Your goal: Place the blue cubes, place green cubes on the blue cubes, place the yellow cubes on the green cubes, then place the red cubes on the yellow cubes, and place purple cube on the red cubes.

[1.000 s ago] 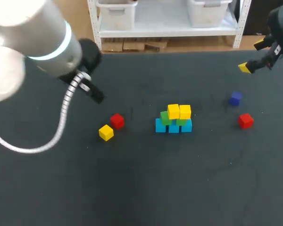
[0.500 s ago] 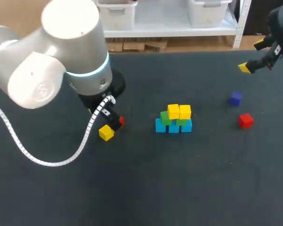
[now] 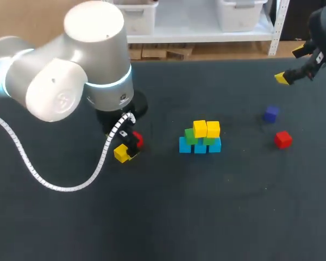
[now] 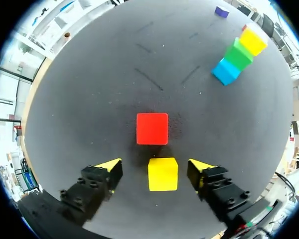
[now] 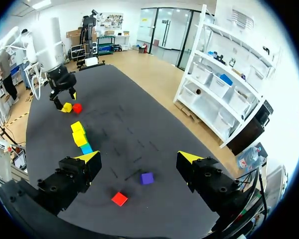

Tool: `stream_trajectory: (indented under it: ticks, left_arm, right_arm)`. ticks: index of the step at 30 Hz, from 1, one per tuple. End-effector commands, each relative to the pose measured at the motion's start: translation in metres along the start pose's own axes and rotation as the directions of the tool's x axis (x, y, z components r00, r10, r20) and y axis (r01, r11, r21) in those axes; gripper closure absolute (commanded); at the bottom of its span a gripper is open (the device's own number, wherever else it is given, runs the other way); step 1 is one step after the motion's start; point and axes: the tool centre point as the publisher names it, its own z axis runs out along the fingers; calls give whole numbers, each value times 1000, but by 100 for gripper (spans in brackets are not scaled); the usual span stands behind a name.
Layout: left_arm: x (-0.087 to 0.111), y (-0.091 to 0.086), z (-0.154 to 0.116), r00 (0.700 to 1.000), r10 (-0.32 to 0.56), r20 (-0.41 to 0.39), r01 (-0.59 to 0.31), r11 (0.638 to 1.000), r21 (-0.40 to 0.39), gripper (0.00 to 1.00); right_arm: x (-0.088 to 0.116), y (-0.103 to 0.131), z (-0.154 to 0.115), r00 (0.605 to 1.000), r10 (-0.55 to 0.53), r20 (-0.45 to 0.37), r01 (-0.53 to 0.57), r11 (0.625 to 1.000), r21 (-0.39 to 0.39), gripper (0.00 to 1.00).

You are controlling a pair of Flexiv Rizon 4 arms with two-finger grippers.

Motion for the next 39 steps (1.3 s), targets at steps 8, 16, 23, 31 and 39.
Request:
stream_trajectory:
  ticks: [8,16,23,31,39]
  left_arm:
    - [-5,1,5,997,7,-76,-6,1000,24,69]
    - [-3,1,0,995,33,-97,-32,999,19,100]
    - [-8,-8,-16,967,246,-59,-246,969,9,100]
    - [-10,-25,-24,827,554,-94,-559,828,-48,100]
    - [0,-37,-21,790,608,-80,-609,793,16,100]
  right_arm:
    - [0,0,0,1000,0,1,0,1000,-1,0]
    - [0,0,0,1000,0,1,0,1000,-1,0]
    - [0,0,0,1000,0,1,0,1000,-1,0]
    - [0,0,0,1000,0,1,0,1000,-1,0]
    - [0,0,0,1000,0,1,0,1000,-1,0]
